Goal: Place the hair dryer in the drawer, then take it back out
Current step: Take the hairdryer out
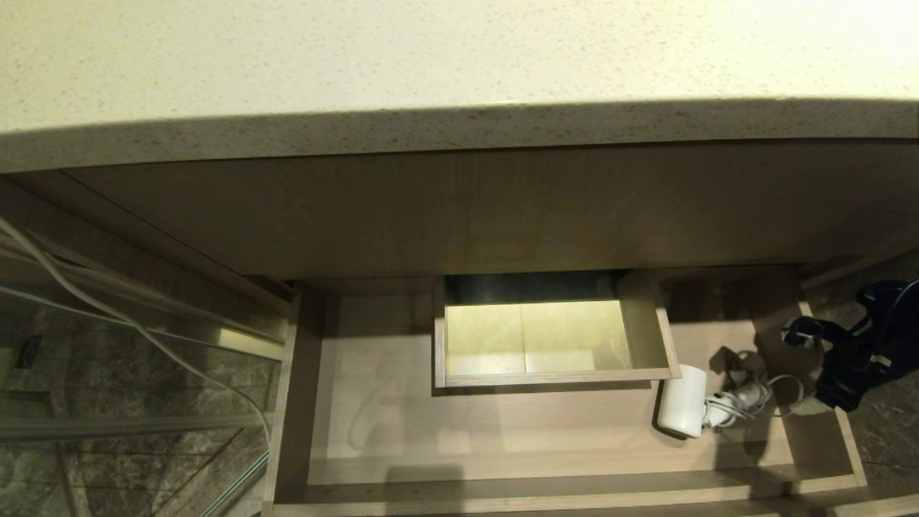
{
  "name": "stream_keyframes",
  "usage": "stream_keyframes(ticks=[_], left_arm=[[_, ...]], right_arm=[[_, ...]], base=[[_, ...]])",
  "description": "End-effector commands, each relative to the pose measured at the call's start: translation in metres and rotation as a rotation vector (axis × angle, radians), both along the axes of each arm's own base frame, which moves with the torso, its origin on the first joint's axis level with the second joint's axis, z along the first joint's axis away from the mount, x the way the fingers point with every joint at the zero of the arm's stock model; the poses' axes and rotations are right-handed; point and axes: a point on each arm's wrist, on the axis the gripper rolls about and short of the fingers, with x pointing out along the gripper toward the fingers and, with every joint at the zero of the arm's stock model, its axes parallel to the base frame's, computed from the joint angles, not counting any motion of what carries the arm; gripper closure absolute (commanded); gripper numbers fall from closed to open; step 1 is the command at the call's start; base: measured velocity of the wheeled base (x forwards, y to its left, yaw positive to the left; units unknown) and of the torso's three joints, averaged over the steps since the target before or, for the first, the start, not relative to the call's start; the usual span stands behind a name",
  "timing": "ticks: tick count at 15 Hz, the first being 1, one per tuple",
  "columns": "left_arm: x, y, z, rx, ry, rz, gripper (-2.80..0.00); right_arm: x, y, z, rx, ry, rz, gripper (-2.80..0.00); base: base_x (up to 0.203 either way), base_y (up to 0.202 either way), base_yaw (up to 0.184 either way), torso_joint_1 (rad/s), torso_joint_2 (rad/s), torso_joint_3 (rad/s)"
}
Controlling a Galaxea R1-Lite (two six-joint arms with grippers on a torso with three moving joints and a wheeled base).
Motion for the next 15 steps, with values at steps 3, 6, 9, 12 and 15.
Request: stream_keyframes(ticks=[3, 6, 9, 12, 15], left_arm=[[0.004, 0.0, -0.011, 0.0, 0.038, 0.0, 0.0], [0.004, 0.0, -0.011, 0.0, 0.038, 0.0, 0.0], [0.004, 0.0, -0.011, 0.0, 0.038, 0.0, 0.0], [0.004, 0.0, -0.011, 0.0, 0.038, 0.0, 0.0], [0.004, 0.0, -0.011, 0.0, 0.038, 0.0, 0.0]], right_arm=[[-0.001, 0.0, 0.001, -0.014, -0.03, 0.124, -2.8], [0.008, -0.004, 0.003, -0.057, -0.101, 0.127, -2.8], [0.011, -0.004, 0.005, -0.052, -0.138, 0.172, -2.8], [0.016, -0.006, -0.003, -0.072, -0.14, 0.238, -2.8], [0.016, -0.004, -0.009, -0.061, -0.122, 0.243, -2.8]], base=[[0.0, 0.0, 0.0, 0.0, 0.0, 0.0], [0.0, 0.0, 0.0, 0.0, 0.0, 0.0], [0.0, 0.0, 0.0, 0.0, 0.0, 0.0], [0.0, 0.0, 0.0, 0.0, 0.0, 0.0], [0.0, 0.0, 0.0, 0.0, 0.0, 0.0]])
